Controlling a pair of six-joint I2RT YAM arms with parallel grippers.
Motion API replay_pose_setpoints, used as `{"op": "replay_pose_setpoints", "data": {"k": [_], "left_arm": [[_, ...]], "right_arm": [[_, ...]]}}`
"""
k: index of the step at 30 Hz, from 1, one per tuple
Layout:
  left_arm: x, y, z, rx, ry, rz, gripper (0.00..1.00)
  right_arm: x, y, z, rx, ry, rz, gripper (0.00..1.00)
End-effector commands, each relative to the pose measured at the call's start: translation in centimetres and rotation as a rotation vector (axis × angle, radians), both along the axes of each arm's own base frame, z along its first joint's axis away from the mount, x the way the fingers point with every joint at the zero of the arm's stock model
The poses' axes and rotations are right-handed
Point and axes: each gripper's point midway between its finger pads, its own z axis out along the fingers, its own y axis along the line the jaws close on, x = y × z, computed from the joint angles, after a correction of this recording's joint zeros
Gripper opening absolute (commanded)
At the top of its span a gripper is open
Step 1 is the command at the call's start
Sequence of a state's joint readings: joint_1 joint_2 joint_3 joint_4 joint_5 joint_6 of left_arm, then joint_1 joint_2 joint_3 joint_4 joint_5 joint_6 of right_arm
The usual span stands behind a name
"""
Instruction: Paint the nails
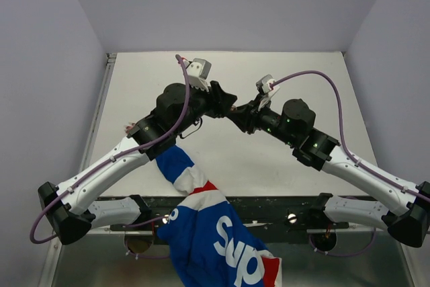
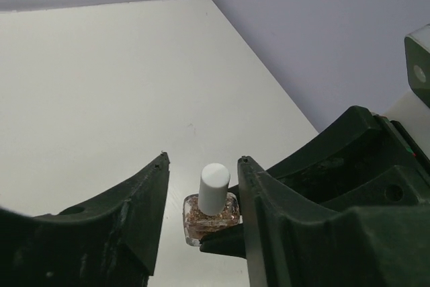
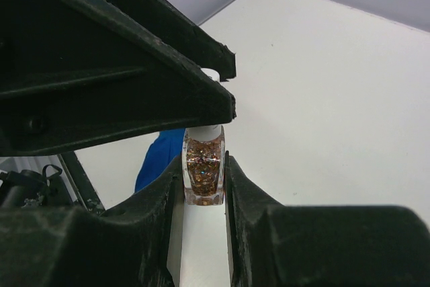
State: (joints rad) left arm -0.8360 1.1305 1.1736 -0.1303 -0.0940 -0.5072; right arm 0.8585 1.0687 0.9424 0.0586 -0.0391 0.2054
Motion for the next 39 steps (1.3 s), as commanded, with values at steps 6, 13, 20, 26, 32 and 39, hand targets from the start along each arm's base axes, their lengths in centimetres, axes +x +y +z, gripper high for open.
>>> {"op": "replay_pose_setpoints", "data": {"k": [6,13,20,26,32,39], "left_arm": [[-0.3,-1.3,0.5,-0.006,0.009,-0.043,0.24],[-0.9,-1.7,-0.7,0.015,0.030,-0.082,0.00],[-3.4,-2.6,-0.3,-0.009,-0.018,-0.241,0.00],[-5.4,-2.3,-0.2,-0.048,-0.020,-0.365,0.00],[-7.8,-2.2,0.3,-0.034,-0.033,-0.521,0.00],[-10.9,-1.3,1.0,-0.086,-0.060,-0.715,0.00]], "right_arm": [[0.8,-0.5,-0.9,-0.036,-0.010,-0.056,0.01],[0.7,-0.6,-0.5,-0.002,-0.005,-0.063,0.01],[-0.7,0.3,0.3,0.036,-0.004,0.043,0.01],[-2.3,-0.2,2.3,0.109,-0.028,0.165,0.01],[-4.8,-0.1,4.0,0.154,-0.044,0.339,0.01],[-7.5,-0.8,6.7,0.252,-0.086,0.498,0.01]]}}
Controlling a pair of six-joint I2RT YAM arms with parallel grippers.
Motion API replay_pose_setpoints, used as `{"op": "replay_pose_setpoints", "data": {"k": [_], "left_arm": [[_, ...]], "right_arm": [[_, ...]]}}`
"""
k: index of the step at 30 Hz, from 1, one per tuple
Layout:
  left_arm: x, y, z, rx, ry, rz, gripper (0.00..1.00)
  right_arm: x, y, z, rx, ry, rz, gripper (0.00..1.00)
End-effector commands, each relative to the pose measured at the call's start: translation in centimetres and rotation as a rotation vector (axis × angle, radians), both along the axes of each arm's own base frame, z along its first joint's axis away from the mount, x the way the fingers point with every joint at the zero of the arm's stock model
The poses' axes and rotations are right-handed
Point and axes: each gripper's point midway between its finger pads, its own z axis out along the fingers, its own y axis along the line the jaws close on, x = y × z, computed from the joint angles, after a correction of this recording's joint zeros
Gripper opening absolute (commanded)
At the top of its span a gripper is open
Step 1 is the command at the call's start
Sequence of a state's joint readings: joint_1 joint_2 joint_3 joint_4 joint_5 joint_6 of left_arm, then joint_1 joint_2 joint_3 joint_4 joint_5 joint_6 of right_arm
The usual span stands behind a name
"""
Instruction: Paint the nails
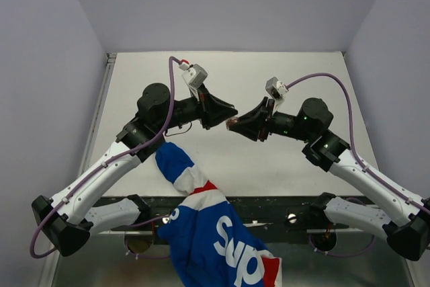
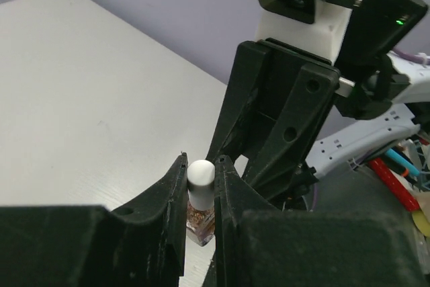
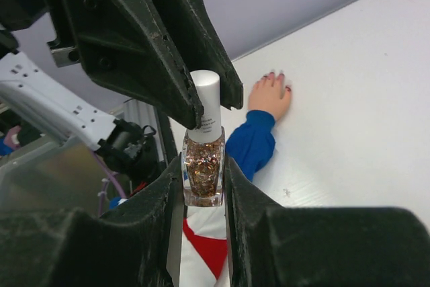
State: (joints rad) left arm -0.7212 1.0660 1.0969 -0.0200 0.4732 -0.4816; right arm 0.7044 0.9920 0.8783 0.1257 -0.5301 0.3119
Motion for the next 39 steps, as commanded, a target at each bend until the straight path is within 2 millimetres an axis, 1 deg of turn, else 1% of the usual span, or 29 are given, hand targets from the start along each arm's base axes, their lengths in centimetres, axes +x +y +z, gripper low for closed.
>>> {"op": "replay_pose_setpoints", "data": {"k": [1,6,10,13,15,16,18,19,20,21,22,25,27,31,32,35,39], "left_arm": [[-5.5,0.2,-0.1,-0.010,0.002,-0.284,0.00],[-8.2,0.5,1.2,-0.042,-0.039,-0.431,0.00],[-9.7,0.8,1.6,-0.047,-0.058,-0.511,0.00],[-10.3,1.0,1.9,-0.050,-0.069,-0.541,0.00],[-10.2,1.1,2.1,-0.048,-0.075,-0.526,0.00],[-9.8,1.1,2.2,-0.045,-0.078,-0.498,0.01],[-9.0,1.2,2.9,-0.047,-0.099,-0.439,0.25],[-8.5,1.3,2.8,-0.039,-0.089,-0.402,0.46],[-7.9,1.4,3.1,-0.040,-0.099,-0.357,0.61],[-7.5,1.5,3.4,-0.042,-0.108,-0.323,0.74],[-6.8,1.7,3.6,-0.044,-0.115,-0.275,0.82],[-4.8,2.5,4.1,-0.049,-0.134,-0.124,0.93],[-3.8,3.0,4.2,-0.052,-0.131,-0.049,0.95],[-2.1,3.3,4.7,-0.082,-0.086,0.065,0.94],[-1.4,3.1,4.4,-0.077,-0.068,0.103,0.93],[-0.6,2.6,4.3,-0.049,-0.060,0.165,0.86],[1.0,1.8,3.5,0.000,-0.025,0.259,0.82]], "right_arm": [[-3.5,-0.4,5.7,0.175,-0.122,0.178,0.01],[-5.9,-0.6,7.6,0.235,-0.148,0.317,0.01],[-7.2,-0.6,8.4,0.259,-0.156,0.391,0.01],[-7.6,-0.7,8.7,0.268,-0.154,0.413,0.01],[-7.4,-0.7,8.8,0.271,-0.153,0.403,0.01],[-7.3,-0.7,8.8,0.267,-0.156,0.396,0.01],[-6.6,-0.6,8.5,0.259,-0.153,0.357,0.01],[-6.2,-0.6,8.3,0.246,-0.150,0.334,0.01],[-5.8,-0.5,8.0,0.232,-0.148,0.310,0.01],[-5.2,-0.5,7.9,0.227,-0.147,0.277,0.01],[-4.7,-0.5,7.6,0.208,-0.151,0.250,0.01],[-3.1,-0.6,6.8,0.163,-0.145,0.173,0.01],[-2.3,-0.5,6.1,0.134,-0.134,0.137,0.01],[-0.7,-0.6,5.0,0.096,-0.123,0.064,0.01],[-0.3,-0.6,4.8,0.091,-0.122,0.047,0.01],[0.6,-0.9,4.6,0.083,-0.116,-0.014,0.01],[1.2,-1.2,4.4,0.071,-0.113,-0.067,0.01]]}}
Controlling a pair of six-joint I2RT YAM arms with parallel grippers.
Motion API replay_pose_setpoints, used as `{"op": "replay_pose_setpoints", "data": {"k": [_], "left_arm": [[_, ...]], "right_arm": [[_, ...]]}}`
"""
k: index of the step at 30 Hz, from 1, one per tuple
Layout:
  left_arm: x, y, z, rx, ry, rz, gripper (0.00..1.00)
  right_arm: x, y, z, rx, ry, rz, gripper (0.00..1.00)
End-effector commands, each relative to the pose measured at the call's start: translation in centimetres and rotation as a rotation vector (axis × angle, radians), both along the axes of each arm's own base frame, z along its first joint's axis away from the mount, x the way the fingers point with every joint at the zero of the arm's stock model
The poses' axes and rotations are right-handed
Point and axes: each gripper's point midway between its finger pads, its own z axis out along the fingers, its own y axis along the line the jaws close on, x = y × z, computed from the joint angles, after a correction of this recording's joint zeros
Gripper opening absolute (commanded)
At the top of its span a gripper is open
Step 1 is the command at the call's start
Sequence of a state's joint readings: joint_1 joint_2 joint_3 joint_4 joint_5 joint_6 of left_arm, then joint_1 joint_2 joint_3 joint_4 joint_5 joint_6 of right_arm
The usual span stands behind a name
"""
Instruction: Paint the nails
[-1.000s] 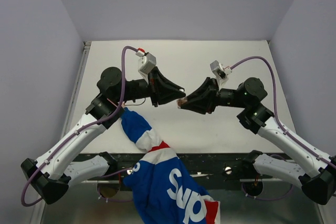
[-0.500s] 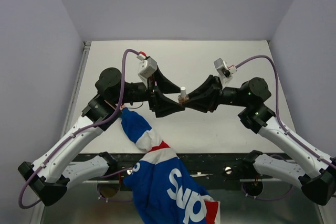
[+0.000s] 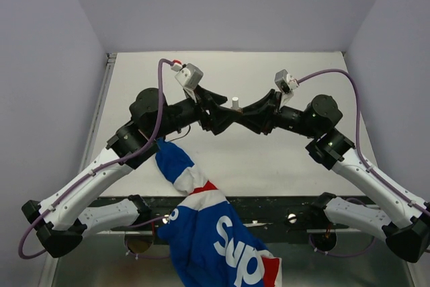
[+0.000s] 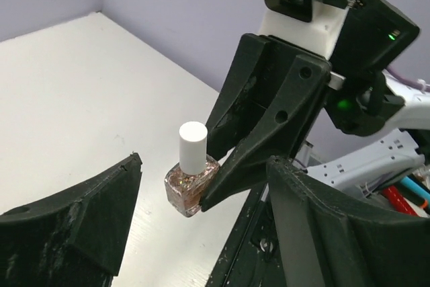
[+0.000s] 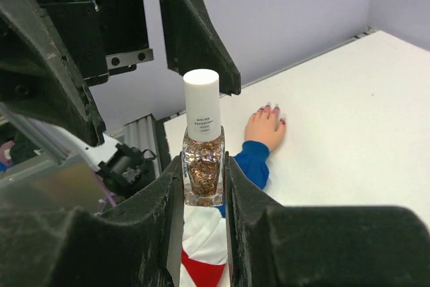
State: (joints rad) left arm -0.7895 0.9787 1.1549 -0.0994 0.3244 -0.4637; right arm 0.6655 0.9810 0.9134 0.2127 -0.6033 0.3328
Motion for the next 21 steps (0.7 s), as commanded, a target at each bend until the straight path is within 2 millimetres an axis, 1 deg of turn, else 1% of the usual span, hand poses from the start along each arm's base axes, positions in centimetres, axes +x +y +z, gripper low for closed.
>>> {"op": "replay_pose_setpoints", "data": {"k": [1,6,7,11,12,15,16,21], "left_arm": [[2.9,0.0,-0.4,0.039,0.049,0.186,0.81],[3.8,-1.1,-0.5,0.054,0.065,0.213,0.71],[4.0,-1.1,-0.2,0.050,0.063,0.225,0.69],[4.5,-2.1,-0.7,0.075,0.073,0.223,0.62],[4.7,-2.2,-0.8,0.075,0.075,0.224,0.60],[4.8,-2.8,-1.0,0.073,0.079,0.218,0.47],[4.8,-2.9,-1.0,0.075,0.082,0.212,0.45],[4.8,-3.5,-2.2,0.101,0.110,0.194,0.44]], "right_arm": [[1.6,-0.7,0.5,-0.016,-0.021,-0.109,0.01],[2.0,-0.5,-0.5,-0.037,-0.012,-0.124,0.01],[2.1,-0.6,-0.7,-0.044,-0.010,-0.129,0.01],[2.2,-0.5,-1.1,-0.057,-0.016,-0.136,0.01],[2.3,-0.5,-1.3,-0.066,-0.016,-0.138,0.01],[2.6,-0.5,-1.8,-0.083,-0.011,-0.146,0.01],[2.7,-0.5,-1.9,-0.086,-0.010,-0.150,0.01],[3.2,-0.7,-2.0,-0.086,-0.006,-0.181,0.01]]}}
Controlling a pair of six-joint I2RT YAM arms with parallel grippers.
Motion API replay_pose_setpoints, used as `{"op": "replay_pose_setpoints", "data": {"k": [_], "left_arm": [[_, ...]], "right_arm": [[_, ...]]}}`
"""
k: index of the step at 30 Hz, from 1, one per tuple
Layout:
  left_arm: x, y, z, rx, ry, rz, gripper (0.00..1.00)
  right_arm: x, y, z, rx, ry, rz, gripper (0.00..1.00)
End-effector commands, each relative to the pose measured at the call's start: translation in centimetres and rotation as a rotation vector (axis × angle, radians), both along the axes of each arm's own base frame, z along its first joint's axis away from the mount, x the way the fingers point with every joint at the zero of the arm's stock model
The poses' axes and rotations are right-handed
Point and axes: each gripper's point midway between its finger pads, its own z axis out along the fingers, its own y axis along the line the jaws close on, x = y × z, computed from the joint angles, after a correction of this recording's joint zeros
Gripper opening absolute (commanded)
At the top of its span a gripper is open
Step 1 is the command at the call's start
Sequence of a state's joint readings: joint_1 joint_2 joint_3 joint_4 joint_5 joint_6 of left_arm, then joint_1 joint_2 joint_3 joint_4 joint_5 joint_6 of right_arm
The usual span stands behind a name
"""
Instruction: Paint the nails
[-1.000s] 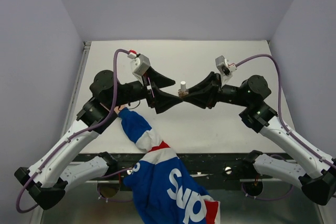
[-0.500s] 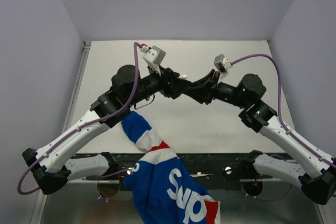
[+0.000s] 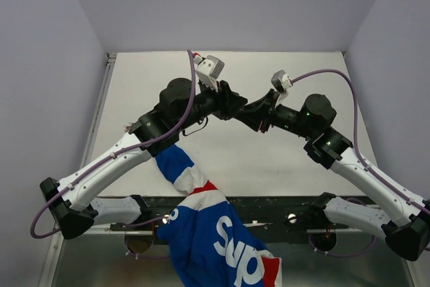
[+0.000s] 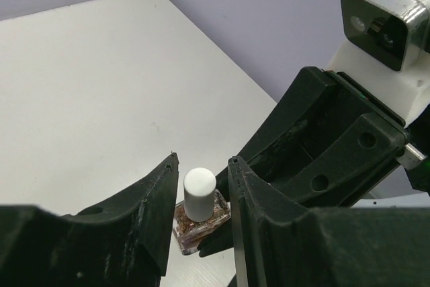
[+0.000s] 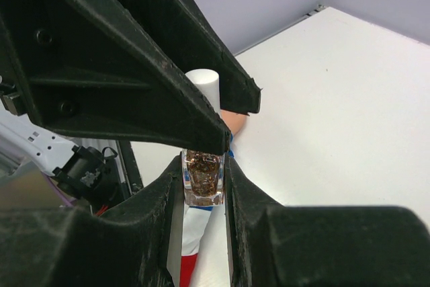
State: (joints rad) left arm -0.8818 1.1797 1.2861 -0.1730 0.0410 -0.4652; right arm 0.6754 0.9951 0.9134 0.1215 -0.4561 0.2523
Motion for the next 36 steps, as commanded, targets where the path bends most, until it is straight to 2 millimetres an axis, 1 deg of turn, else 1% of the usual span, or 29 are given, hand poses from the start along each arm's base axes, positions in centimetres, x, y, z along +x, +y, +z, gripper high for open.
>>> {"op": "replay_pose_setpoints", "data": {"k": [1,2,3,4,6,8,9,11,15,19,20,21,22,24,26,27,28,29,36], "left_arm": [[-0.1,-0.2,0.2,-0.001,0.015,0.005,0.45],[-0.1,-0.2,0.2,0.000,0.016,0.005,0.44],[-0.1,-0.2,0.0,0.004,0.017,0.003,0.40],[-0.1,-0.2,0.0,0.004,0.017,0.005,0.29],[0.0,-0.1,-0.1,0.003,0.015,0.008,0.14],[0.0,-0.1,-0.2,0.004,0.011,0.009,0.02],[-0.1,0.0,0.0,0.003,0.005,0.007,0.00],[-0.1,-0.1,-0.1,0.007,-0.005,0.000,0.00],[-1.2,-0.5,0.2,-0.011,-0.031,-0.075,0.00],[-3.1,-0.7,0.6,-0.053,-0.038,-0.201,0.00],[-3.4,-0.6,0.9,-0.073,-0.045,-0.224,0.00],[-3.9,-0.4,0.7,-0.080,-0.041,-0.253,0.00],[-4.4,-0.1,1.1,-0.098,-0.055,-0.278,0.00],[-5.4,0.3,1.6,-0.114,-0.070,-0.332,0.00],[-6.8,0.6,2.1,-0.120,-0.089,-0.409,0.00],[-7.7,0.7,2.4,-0.123,-0.100,-0.455,0.00],[-8.6,0.8,2.4,-0.127,-0.093,-0.502,0.00],[-9.2,0.9,3.3,-0.153,-0.117,-0.534,0.00],[-13.6,1.8,4.6,-0.216,-0.133,-0.757,0.00]], "right_arm": [[0.7,-0.1,0.4,-0.004,-0.024,-0.037,0.01],[0.7,0.0,0.2,-0.007,-0.019,-0.034,0.01],[0.7,0.0,0.2,-0.007,-0.019,-0.035,0.01],[0.8,0.1,0.2,-0.005,-0.018,-0.035,0.01],[0.9,0.1,0.0,-0.006,-0.015,-0.038,0.01],[1.0,0.1,-0.1,-0.006,-0.008,-0.043,0.01],[1.1,0.2,-0.2,-0.004,0.000,-0.046,0.01],[1.0,0.2,-0.4,0.000,0.007,-0.041,0.01],[0.2,0.7,-0.3,0.023,0.010,0.014,0.01],[-1.3,1.0,1.1,0.090,-0.005,0.111,0.01],[-1.6,0.9,1.5,0.106,-0.010,0.133,0.01],[-2.2,0.9,1.9,0.124,-0.017,0.170,0.01],[-2.6,0.8,2.1,0.138,-0.020,0.194,0.01],[-3.4,0.3,3.1,0.173,-0.028,0.248,0.01],[-4.2,-0.1,4.1,0.204,-0.048,0.301,0.01],[-5.0,-0.1,4.7,0.224,-0.057,0.341,0.01],[-5.4,-0.2,5.0,0.235,-0.058,0.374,0.01],[-5.9,-0.1,5.4,0.246,-0.060,0.405,0.01],[-8.3,-0.7,7.4,0.323,-0.070,0.549,0.01]]}}
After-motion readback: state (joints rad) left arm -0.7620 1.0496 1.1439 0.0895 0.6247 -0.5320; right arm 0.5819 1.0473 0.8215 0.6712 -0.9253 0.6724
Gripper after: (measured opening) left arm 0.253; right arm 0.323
